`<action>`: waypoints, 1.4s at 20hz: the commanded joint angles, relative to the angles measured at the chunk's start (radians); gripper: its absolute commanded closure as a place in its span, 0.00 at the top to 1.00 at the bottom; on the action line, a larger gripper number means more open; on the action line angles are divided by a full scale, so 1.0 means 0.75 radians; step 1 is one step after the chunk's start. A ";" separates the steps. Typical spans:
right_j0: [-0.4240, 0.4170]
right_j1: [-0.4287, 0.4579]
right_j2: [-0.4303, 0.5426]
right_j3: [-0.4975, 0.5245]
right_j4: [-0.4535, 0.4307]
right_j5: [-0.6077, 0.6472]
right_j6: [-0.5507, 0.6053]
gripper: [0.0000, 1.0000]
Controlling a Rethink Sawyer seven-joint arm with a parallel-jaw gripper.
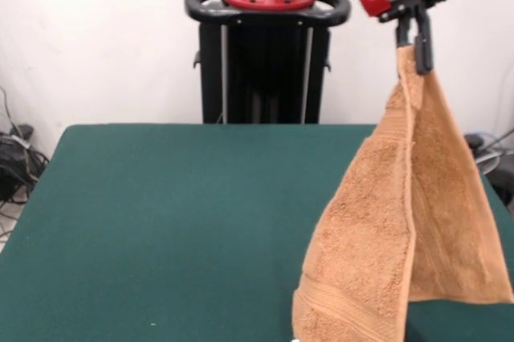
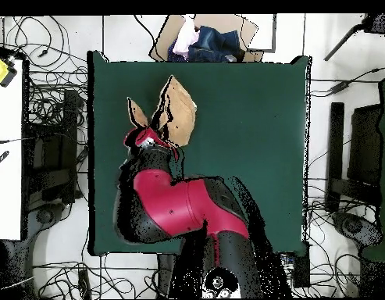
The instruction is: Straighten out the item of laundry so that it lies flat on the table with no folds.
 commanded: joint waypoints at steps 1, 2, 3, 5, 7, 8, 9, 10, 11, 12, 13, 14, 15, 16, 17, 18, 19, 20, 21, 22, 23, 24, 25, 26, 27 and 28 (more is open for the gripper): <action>-0.154 0.011 0.213 0.248 -0.159 -0.038 -0.112 0.00; -0.180 0.012 0.238 0.262 -0.172 -0.038 -0.110 0.00; -0.194 0.012 0.246 0.269 -0.188 -0.035 -0.117 0.00; -0.251 0.010 0.300 0.296 -0.209 -0.011 -0.137 0.00; -0.292 0.002 0.328 0.321 -0.235 -0.005 -0.145 0.00; -0.309 0.001 0.339 0.334 -0.249 -0.006 -0.147 0.00; -0.325 -0.003 0.350 0.345 -0.263 -0.005 -0.151 0.00; -0.340 -0.006 0.361 0.357 -0.276 -0.004 -0.155 0.00; -0.366 -0.009 0.388 0.371 -0.290 0.002 -0.165 0.00; -0.384 -0.009 0.399 0.382 -0.309 0.004 -0.175 0.00; -0.409 -0.012 0.419 0.393 -0.332 0.008 -0.189 0.00; -0.454 -0.011 0.464 0.412 -0.343 0.019 -0.202 0.00; -0.495 -0.012 0.500 0.432 -0.354 0.027 -0.211 0.00; -0.532 -0.014 0.533 0.447 -0.373 0.028 -0.221 0.00; -0.576 -0.013 0.576 0.465 -0.380 0.037 -0.230 0.00; -0.613 -0.012 0.614 0.478 -0.394 0.043 -0.240 0.00; -0.647 -0.008 0.646 0.490 -0.407 0.045 -0.245 0.00; -0.681 0.003 0.674 0.503 -0.424 0.046 -0.249 0.00; -0.716 0.007 0.707 0.513 -0.443 0.051 -0.260 0.00; -0.751 0.013 0.733 0.524 -0.459 0.058 -0.271 0.00; -0.781 0.017 0.758 0.531 -0.481 0.062 -0.281 0.00; -0.812 0.022 0.783 0.537 -0.504 0.066 -0.291 0.00; -0.846 0.032 0.808 0.543 -0.522 0.070 -0.295 0.00; -0.882 0.037 0.840 0.550 -0.541 0.077 -0.304 0.00; -0.929 0.041 0.884 0.562 -0.552 0.088 -0.313 0.00; -0.984 0.041 0.936 0.576 -0.558 0.102 -0.328 0.00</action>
